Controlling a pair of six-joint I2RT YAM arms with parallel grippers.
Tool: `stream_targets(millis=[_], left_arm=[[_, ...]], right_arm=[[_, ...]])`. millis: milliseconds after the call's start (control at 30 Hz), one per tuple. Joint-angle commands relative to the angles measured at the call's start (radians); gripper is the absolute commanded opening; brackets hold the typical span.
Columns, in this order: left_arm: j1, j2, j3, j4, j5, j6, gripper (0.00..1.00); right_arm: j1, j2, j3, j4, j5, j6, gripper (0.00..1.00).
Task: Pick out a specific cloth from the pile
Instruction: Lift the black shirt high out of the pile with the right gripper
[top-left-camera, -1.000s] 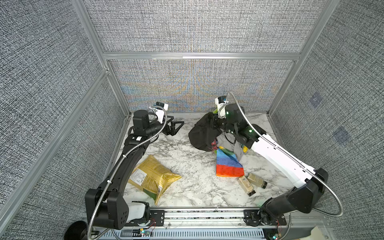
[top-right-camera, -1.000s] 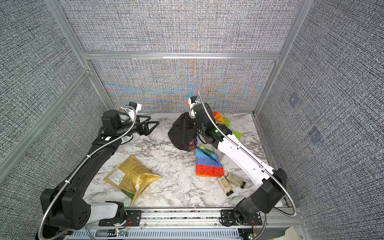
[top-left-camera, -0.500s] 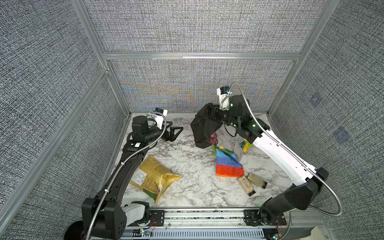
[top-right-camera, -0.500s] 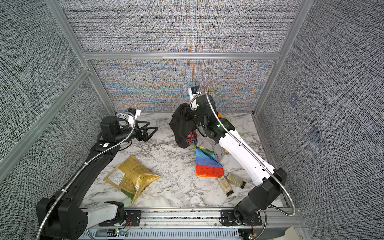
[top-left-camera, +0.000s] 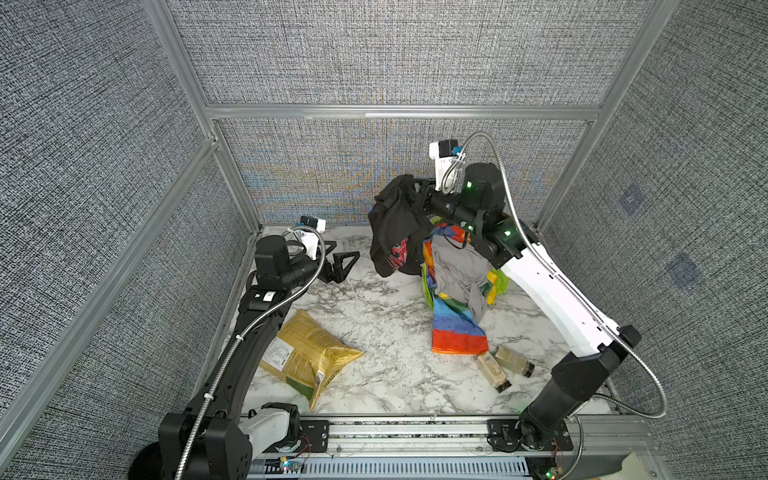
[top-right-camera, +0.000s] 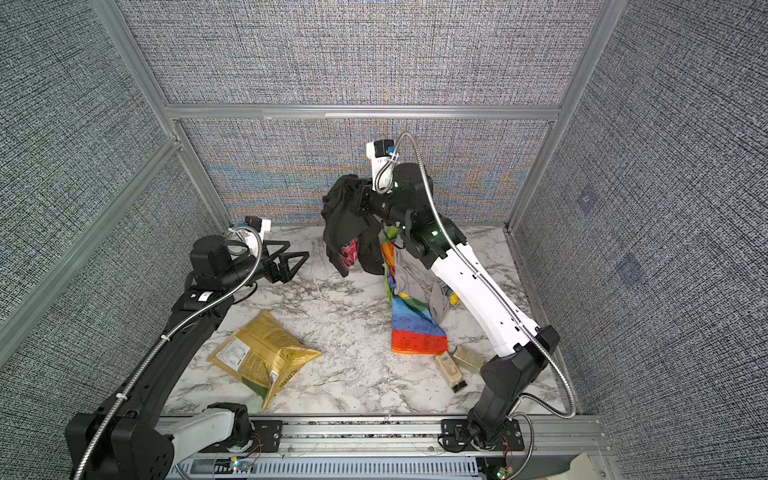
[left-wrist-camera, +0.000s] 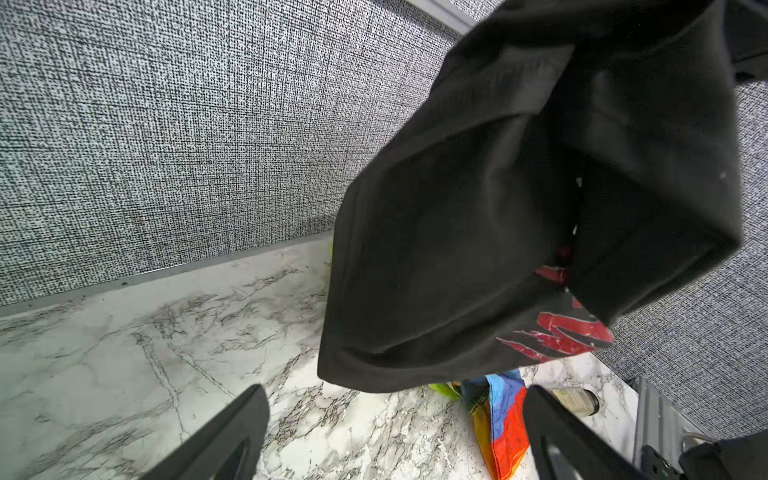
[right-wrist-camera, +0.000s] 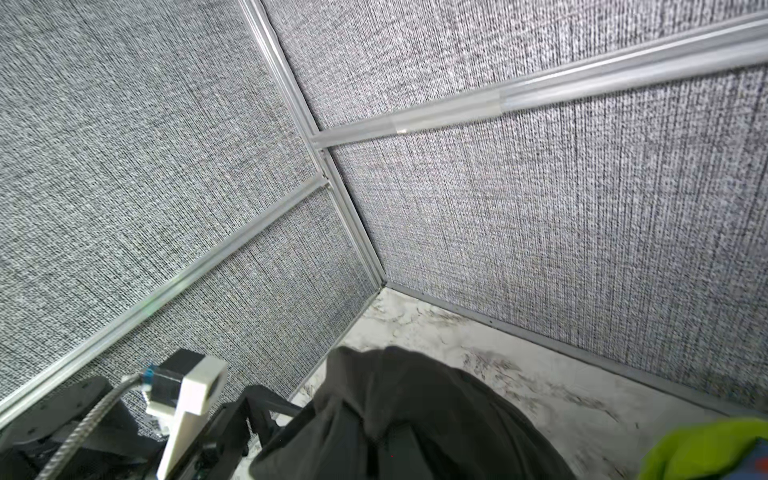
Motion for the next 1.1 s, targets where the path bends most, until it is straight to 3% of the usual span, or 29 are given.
stream_targets(millis=[0, 267, 567, 800, 1067], left_arm=[[0.002, -0.002, -0.002, 0.050, 0.041, 0.000, 0.96], [0.006, -0.029, -0.013, 0.070, 0.053, 0.007, 0.93], [0.044, -0.082, -0.018, 0.057, 0.004, 0.019, 0.91], [0.185, -0.126, -0.129, 0.109, 0.115, -0.149, 0.91], [0.348, -0.197, -0.257, 0.216, 0.184, -0.262, 0.90]], right_arm=[[0.001, 0.030, 0.097, 0.046, -0.021, -0.010, 0.01], [0.009, 0.131, 0.328, -0.033, -0.102, -0.011, 0.02], [0.055, 0.169, 0.367, -0.024, -0.148, -0.001, 0.02], [0.097, 0.247, 0.463, -0.028, -0.180, -0.005, 0.02], [0.110, 0.308, 0.548, 0.018, -0.254, 0.021, 0.02]])
